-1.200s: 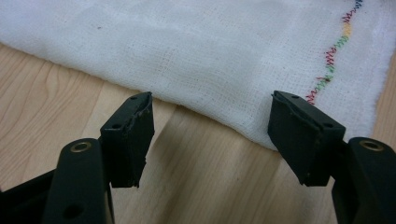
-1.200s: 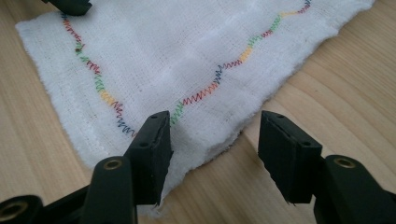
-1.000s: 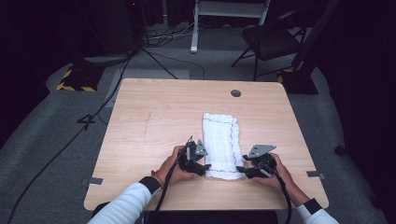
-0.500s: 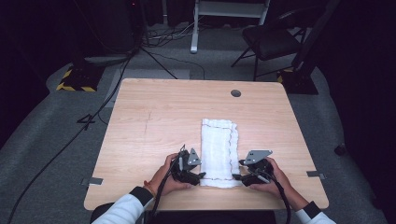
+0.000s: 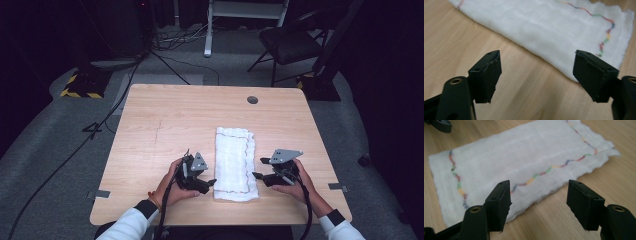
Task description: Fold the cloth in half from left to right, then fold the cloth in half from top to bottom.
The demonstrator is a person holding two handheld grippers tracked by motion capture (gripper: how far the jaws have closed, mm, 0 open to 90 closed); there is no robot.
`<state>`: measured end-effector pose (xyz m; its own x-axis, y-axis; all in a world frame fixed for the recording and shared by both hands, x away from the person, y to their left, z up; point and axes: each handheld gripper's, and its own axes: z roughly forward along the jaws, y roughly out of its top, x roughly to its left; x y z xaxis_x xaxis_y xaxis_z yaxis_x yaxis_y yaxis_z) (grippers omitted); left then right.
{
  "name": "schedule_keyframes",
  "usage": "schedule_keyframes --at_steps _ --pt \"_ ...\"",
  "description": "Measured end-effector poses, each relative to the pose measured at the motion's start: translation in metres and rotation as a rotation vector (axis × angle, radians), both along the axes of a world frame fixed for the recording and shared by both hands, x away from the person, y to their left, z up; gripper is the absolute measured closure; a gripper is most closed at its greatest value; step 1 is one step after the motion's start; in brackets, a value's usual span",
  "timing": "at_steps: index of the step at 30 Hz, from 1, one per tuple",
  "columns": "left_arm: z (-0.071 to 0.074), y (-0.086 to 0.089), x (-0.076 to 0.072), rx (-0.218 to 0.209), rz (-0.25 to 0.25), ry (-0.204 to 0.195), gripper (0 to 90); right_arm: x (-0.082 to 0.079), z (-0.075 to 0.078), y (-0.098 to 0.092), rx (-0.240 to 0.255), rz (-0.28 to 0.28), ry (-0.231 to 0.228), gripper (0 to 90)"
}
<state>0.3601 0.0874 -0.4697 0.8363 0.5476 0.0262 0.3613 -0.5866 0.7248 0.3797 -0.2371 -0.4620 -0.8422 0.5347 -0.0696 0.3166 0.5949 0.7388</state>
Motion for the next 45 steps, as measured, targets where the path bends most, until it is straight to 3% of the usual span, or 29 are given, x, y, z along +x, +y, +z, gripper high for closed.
schedule_keyframes --at_steps 2,5,11,13,16,19,21,23,30,37,39,43,45 --pt "0.004 -0.002 0.012 0.0 0.003 -0.006 25.8 0.008 0.003 0.0 0.018 -0.009 -0.016 37.7" --pt "0.01 -0.005 0.031 0.0 0.018 -0.022 25.4 0.022 0.008 0.002 0.004 -0.03 -0.042 38.1" --pt "0.013 -0.011 0.078 0.0 0.057 -0.064 25.6 0.06 0.012 0.012 0.019 -0.084 -0.043 38.6" --pt "0.012 -0.016 0.096 -0.007 0.077 -0.036 25.8 0.07 0.011 0.017 -0.019 -0.105 -0.061 39.0" --pt "0.01 -0.027 0.111 0.026 0.091 -0.041 25.4 0.086 0.009 0.019 0.001 -0.135 -0.038 39.6" --pt "0.005 -0.039 0.13 0.042 0.091 -0.03 25.3 0.097 0.007 0.023 -0.029 -0.155 -0.049 39.5" --pt "0.001 -0.046 0.139 0.095 0.1 -0.039 25.0 0.104 0.004 0.026 -0.073 -0.172 -0.06 39.6" --pt "-0.005 -0.05 0.149 0.117 0.129 -0.018 24.8 0.112 0.004 0.028 -0.066 -0.175 -0.046 40.4" --pt "-0.013 -0.047 0.166 0.074 0.175 0.049 23.2 0.131 -0.007 0.035 -0.116 -0.179 -0.032 40.7" --pt "-0.019 -0.052 0.169 0.043 0.156 0.075 22.7 0.147 -0.016 0.034 -0.072 -0.2 0.011 38.5" --pt "-0.022 -0.056 0.169 0.051 0.15 0.072 22.8 0.152 -0.018 0.035 -0.055 -0.191 0.051 37.3" --pt "-0.025 -0.056 0.172 0.034 0.162 0.092 20.3 0.161 -0.023 0.039 -0.081 -0.195 0.085 34.2" --pt "-0.026 -0.055 0.172 0.021 0.143 0.107 21.9 0.164 -0.025 0.037 -0.069 -0.193 0.101 33.9"
